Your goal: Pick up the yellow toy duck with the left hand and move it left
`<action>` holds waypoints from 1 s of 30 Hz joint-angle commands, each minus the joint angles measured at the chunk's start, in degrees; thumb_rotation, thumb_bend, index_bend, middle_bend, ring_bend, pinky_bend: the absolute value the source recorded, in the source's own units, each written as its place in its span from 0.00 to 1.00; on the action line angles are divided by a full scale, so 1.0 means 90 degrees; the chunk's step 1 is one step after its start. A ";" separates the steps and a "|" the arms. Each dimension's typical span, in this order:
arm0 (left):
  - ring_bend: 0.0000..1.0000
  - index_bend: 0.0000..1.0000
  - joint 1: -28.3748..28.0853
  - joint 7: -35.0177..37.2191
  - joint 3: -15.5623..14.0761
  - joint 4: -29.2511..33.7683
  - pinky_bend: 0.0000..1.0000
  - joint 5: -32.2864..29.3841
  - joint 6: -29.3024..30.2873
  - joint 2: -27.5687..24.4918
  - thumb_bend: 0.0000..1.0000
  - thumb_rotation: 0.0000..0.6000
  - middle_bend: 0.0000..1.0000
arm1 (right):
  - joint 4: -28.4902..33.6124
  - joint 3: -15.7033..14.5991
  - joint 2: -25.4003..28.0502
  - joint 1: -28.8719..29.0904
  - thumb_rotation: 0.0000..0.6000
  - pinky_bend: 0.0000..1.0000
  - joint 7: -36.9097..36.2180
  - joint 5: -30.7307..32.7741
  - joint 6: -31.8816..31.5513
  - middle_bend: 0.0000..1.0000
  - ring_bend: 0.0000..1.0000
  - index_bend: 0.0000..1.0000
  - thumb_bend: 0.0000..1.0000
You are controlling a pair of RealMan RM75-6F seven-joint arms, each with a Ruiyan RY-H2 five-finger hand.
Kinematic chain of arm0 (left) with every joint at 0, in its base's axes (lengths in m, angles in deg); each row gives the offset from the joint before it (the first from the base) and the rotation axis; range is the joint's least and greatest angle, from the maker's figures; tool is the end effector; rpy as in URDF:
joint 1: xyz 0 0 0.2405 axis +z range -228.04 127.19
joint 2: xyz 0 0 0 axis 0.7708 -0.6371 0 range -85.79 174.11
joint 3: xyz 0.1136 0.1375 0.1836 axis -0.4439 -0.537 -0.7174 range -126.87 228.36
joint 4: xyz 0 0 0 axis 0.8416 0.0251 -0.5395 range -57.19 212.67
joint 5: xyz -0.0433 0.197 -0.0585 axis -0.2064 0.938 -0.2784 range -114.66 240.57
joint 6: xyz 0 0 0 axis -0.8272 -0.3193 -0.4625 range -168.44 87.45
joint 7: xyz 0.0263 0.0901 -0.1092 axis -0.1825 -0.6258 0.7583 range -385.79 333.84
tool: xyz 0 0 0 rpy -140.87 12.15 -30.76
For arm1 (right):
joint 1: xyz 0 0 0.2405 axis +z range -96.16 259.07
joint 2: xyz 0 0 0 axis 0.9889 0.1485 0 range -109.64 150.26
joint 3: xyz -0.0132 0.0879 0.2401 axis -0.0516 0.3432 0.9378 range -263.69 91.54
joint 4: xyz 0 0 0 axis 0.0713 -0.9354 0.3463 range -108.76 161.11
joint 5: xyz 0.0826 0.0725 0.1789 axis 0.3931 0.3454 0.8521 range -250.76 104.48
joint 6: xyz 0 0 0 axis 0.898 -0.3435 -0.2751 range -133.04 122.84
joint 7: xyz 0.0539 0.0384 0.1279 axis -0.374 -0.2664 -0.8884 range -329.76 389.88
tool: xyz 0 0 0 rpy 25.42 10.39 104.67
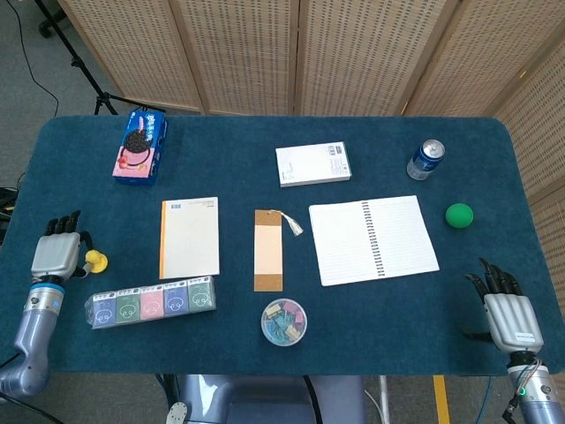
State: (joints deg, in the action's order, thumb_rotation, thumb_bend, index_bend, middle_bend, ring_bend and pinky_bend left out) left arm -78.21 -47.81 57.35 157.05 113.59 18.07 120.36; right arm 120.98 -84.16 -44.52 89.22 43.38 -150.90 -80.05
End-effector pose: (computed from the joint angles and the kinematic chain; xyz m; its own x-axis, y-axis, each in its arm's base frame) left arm -0.3264 0.3131 0.0868 0.5292 0.3049 0.7919 0.7999 0.1320 -0.5854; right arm -0.3209 -0.1893 0.1320 0.5230 -0.1951 0.8297 -0.8411 0.0393 0.5394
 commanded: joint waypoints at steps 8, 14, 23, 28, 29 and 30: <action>0.00 0.60 -0.0018 -0.0089 -0.0036 0.0028 0.00 0.0007 -0.0060 0.0096 0.29 1.00 0.00 | -0.0009 0.0000 0.0003 -0.0014 1.00 0.09 -0.0053 -0.0053 -0.0052 0.00 0.00 0.17 0.00; 0.00 0.59 -0.0027 -0.0202 -0.0027 0.0061 0.00 -0.0076 -0.0049 0.0063 0.24 1.00 0.00 | -0.0020 0.0005 -0.0005 -0.0026 1.00 0.09 -0.0075 -0.0084 -0.0096 0.00 0.00 0.17 0.00; 0.00 0.45 -0.0019 -0.0196 0.0009 0.0113 0.00 -0.0094 -0.0023 -0.0009 0.15 1.00 0.00 | -0.0039 0.0008 -0.0029 -0.0033 1.00 0.09 -0.0087 -0.0110 -0.0122 0.00 0.00 0.17 0.00; 0.00 0.41 -0.0032 -0.0234 0.0017 0.0136 0.00 -0.0146 -0.0042 -0.0017 0.13 1.00 0.00 | -0.0043 0.0012 -0.0028 -0.0042 1.00 0.09 -0.0102 -0.0128 -0.0150 0.00 0.00 0.17 0.00; 0.00 0.40 -0.0033 -0.0221 0.0027 0.0144 0.00 -0.0148 -0.0039 -0.0020 0.13 1.00 0.00 | -0.0045 0.0013 -0.0028 -0.0043 1.00 0.09 -0.0107 -0.0130 -0.0153 0.00 0.00 0.17 0.00; 0.00 0.39 -0.0031 -0.0193 0.0046 0.0156 0.00 -0.0148 -0.0029 -0.0024 0.13 1.00 0.00 | -0.0047 0.0015 -0.0027 -0.0044 1.00 0.09 -0.0113 -0.0131 -0.0156 0.00 0.00 0.17 0.00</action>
State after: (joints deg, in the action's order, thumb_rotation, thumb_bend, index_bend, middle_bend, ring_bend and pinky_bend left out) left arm -78.49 -49.62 57.69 158.40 112.27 17.77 120.17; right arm 120.56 -84.03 -44.77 88.83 42.36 -152.07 -81.45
